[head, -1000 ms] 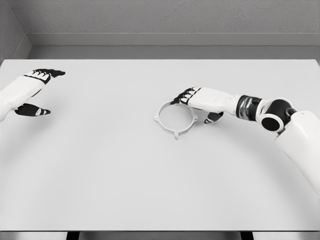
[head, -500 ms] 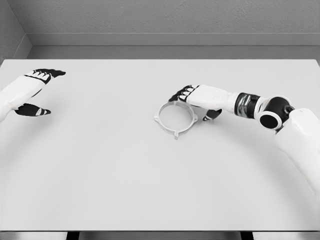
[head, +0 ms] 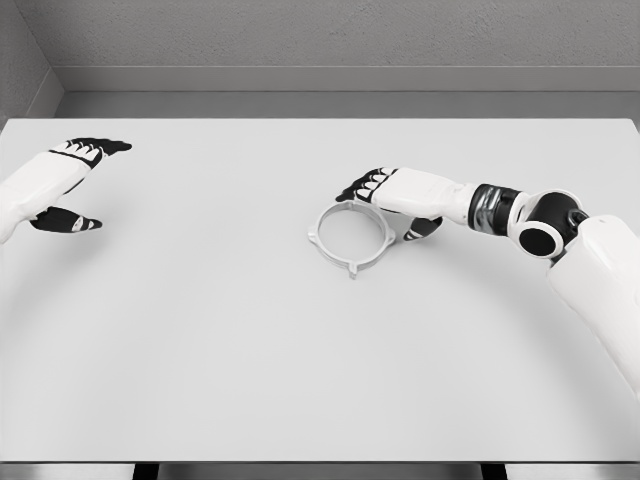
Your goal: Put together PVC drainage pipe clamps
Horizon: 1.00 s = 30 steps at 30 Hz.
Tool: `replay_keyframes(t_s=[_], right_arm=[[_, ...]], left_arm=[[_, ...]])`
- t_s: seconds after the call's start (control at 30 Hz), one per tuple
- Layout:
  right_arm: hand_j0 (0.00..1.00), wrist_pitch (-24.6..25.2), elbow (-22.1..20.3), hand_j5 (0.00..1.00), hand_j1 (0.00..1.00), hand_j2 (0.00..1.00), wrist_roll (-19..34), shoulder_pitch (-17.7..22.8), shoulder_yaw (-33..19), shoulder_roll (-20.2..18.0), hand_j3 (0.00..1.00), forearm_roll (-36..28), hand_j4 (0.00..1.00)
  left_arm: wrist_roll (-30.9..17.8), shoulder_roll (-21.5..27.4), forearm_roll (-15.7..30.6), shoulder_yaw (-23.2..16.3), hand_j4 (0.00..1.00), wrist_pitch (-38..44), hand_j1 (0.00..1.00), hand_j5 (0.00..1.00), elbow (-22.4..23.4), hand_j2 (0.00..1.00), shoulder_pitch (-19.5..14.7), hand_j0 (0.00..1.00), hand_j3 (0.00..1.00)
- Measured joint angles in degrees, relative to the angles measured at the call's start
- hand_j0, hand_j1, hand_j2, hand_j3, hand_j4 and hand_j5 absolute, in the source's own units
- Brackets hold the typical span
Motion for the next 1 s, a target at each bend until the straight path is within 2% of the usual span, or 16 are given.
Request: replay_keyframes(t_s=[1.0], right_arm=[[1.0, -0.03, -0.19, 1.0, 1.0, 1.0, -0.01, 0.09, 0.06, 1.75, 1.0, -0.14, 1.0]], left_arm=[[0.0, -0.19, 0.0, -0.07, 1.0, 0.0, 1.0, 1.0, -0.13, 1.0, -0.09, 1.0, 1.0]])
